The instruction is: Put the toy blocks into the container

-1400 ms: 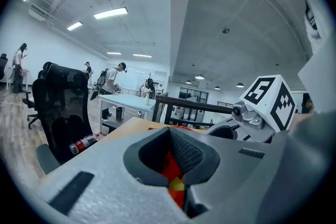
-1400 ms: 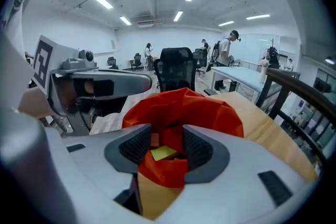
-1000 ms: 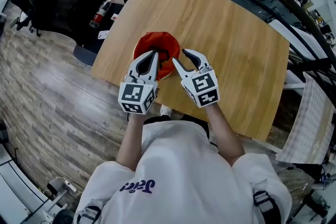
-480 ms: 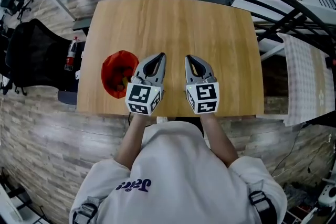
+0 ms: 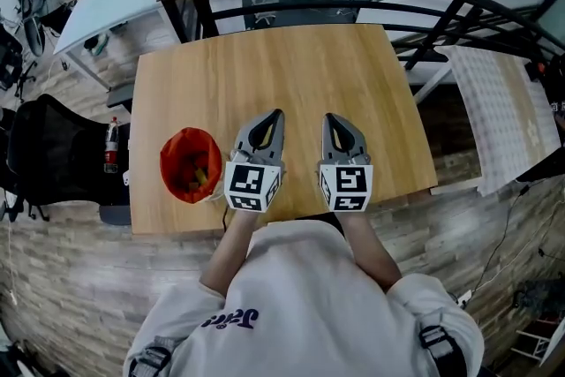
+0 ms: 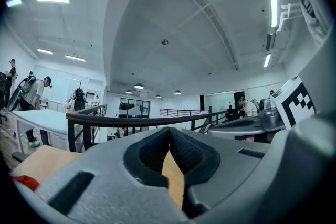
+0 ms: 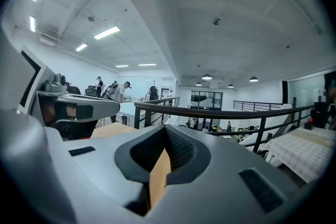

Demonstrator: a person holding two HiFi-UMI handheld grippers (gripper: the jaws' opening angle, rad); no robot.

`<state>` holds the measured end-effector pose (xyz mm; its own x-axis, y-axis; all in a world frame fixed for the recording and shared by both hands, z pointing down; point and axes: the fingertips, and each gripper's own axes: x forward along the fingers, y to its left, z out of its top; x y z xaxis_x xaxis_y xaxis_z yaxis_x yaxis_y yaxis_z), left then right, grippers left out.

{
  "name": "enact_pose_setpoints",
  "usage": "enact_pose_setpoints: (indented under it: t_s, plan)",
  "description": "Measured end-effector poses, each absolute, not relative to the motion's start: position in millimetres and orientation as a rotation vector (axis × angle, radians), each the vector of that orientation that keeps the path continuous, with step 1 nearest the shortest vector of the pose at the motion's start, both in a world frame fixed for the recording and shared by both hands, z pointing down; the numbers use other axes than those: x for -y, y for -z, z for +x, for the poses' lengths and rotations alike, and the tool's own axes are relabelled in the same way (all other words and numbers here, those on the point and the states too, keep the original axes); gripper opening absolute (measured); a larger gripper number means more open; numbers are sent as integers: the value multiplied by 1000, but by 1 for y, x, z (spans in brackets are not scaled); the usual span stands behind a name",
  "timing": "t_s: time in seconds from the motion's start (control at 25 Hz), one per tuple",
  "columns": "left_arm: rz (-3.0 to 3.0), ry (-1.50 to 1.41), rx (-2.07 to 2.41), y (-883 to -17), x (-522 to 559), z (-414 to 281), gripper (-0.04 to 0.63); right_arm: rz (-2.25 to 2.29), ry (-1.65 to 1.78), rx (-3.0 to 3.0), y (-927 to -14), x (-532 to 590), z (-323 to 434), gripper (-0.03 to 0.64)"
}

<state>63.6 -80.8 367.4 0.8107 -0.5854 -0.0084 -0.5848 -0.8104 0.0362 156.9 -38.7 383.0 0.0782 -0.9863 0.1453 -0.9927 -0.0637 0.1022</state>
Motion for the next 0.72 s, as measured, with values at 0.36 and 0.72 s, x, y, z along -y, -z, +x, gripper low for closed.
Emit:
enact_pose_setpoints:
  t_s: [0.36,0.72]
  plan:
    - [2919,-9,966,-377,84,62,14,2175,-92,2068,-383,39,162,12]
    - [2901,-47,979,-392,87,57,14,2104,-148,2075,-410,40,151,12]
